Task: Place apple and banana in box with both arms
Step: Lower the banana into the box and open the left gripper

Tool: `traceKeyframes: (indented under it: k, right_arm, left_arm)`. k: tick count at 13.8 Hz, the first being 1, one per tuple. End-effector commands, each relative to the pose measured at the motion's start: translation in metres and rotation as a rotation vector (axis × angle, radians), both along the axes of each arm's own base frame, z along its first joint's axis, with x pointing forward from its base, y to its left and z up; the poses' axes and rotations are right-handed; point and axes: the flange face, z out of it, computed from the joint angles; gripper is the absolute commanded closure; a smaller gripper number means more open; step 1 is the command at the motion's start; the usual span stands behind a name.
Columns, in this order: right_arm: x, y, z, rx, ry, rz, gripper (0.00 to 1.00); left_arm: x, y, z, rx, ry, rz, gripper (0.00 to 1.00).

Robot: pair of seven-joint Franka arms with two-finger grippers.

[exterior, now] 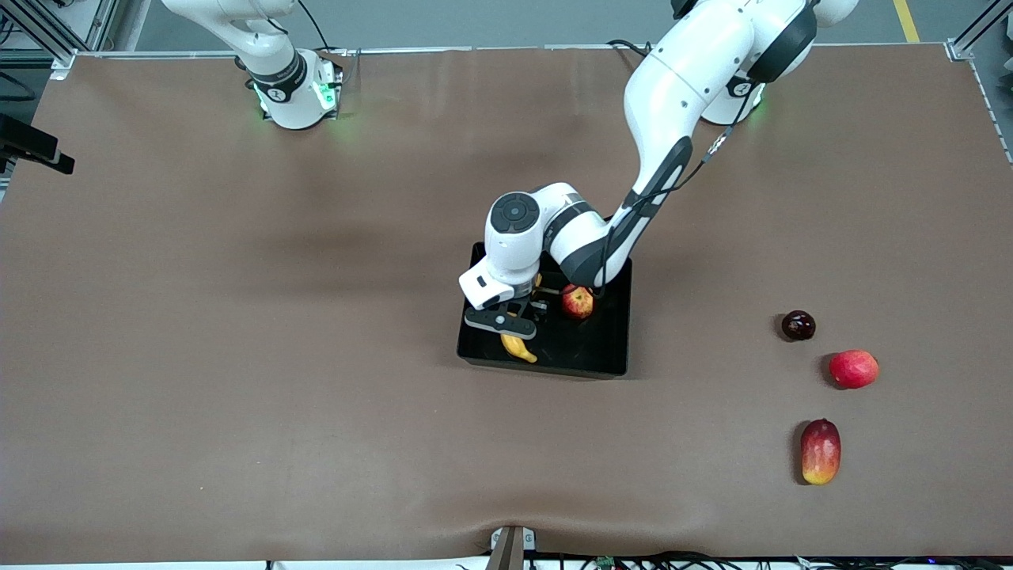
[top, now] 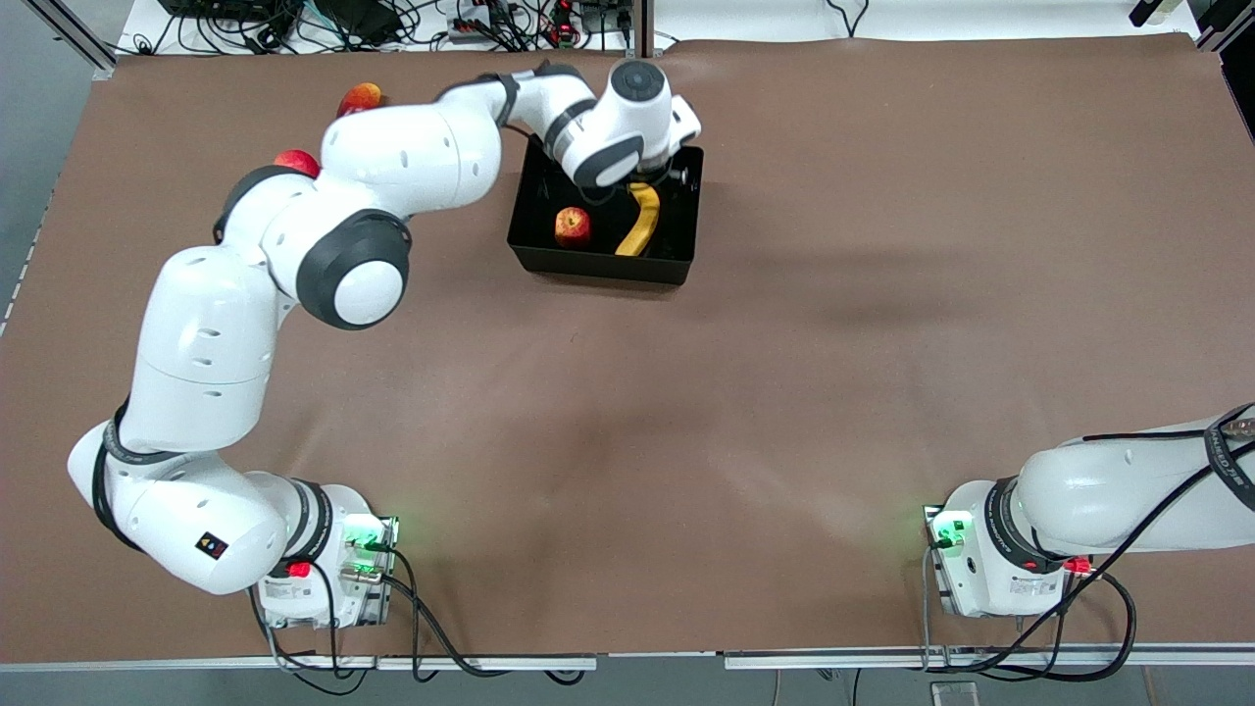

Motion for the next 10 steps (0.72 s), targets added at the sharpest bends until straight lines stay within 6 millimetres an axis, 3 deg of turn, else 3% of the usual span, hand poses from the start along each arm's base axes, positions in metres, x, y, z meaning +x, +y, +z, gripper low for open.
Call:
traceKeyframes:
  k: [1,5,10]
  right_arm:
    - [-0.009,0.001,0.002,0.007,-0.003,0.009,0.00]
    - [-0.010,0.001,0.002,0.008,0.003,0.011,0.00]
    - [-0.009,0.001,0.001,0.008,0.006,0.010,0.00]
  left_arm:
    - [0.024,0.039,0.071,0.037,-0.026,0.072,0.00]
    - [0.053,0.111,0.176,0.006,-0.020,0.219,0.00]
    - [0.075,0.202,0.242,0.060,-0.010,0.322,0.00]
